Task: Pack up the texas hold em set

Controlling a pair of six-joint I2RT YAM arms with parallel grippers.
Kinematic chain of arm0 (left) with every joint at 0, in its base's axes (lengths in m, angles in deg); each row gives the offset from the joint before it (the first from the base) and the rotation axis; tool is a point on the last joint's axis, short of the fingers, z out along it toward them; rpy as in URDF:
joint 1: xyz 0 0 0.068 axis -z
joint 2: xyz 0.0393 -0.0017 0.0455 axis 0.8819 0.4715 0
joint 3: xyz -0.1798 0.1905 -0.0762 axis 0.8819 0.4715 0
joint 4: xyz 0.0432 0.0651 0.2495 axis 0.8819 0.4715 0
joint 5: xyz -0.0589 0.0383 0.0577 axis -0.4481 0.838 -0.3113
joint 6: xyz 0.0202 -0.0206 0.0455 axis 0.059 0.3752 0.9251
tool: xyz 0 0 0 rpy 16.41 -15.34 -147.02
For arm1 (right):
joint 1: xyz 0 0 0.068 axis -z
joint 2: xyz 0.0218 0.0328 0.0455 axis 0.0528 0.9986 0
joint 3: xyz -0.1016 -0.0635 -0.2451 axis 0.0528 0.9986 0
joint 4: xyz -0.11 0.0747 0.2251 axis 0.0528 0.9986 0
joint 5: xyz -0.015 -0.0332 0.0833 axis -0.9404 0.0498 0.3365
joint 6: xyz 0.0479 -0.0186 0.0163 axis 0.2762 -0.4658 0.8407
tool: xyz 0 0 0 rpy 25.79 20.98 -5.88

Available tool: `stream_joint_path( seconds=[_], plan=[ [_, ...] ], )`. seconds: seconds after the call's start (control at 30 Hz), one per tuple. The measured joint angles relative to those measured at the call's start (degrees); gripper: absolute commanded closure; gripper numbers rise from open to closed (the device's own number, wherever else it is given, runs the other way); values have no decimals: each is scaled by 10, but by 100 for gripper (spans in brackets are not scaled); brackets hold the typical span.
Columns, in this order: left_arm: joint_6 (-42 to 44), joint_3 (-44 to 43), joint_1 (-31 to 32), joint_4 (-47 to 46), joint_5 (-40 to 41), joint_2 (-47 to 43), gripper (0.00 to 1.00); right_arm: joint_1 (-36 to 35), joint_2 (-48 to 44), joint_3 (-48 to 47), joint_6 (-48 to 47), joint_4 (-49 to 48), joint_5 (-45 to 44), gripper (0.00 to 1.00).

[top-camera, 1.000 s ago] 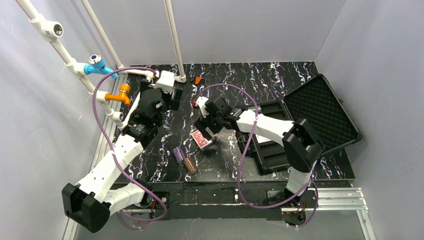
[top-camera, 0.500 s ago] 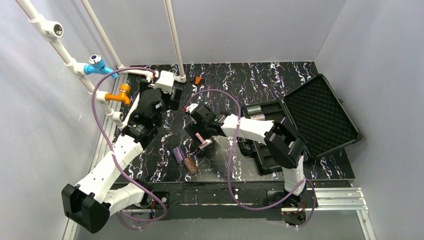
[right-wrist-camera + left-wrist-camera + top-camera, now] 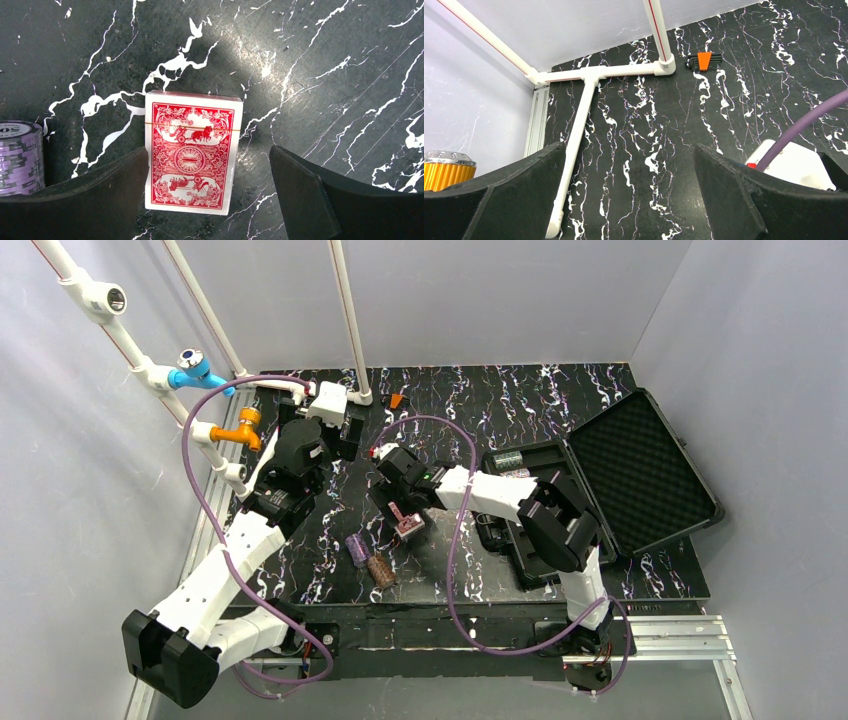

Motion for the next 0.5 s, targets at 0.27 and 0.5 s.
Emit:
stream_joint_path(
  seconds=[0.27, 0.5],
  plan=[
    [0, 0, 0, 0, 0, -2, 1, 0, 9, -5, 5, 0, 9, 5],
    [0, 0, 0, 0, 0, -2, 1, -1, 18, -5, 8, 1, 20, 13]
  ],
)
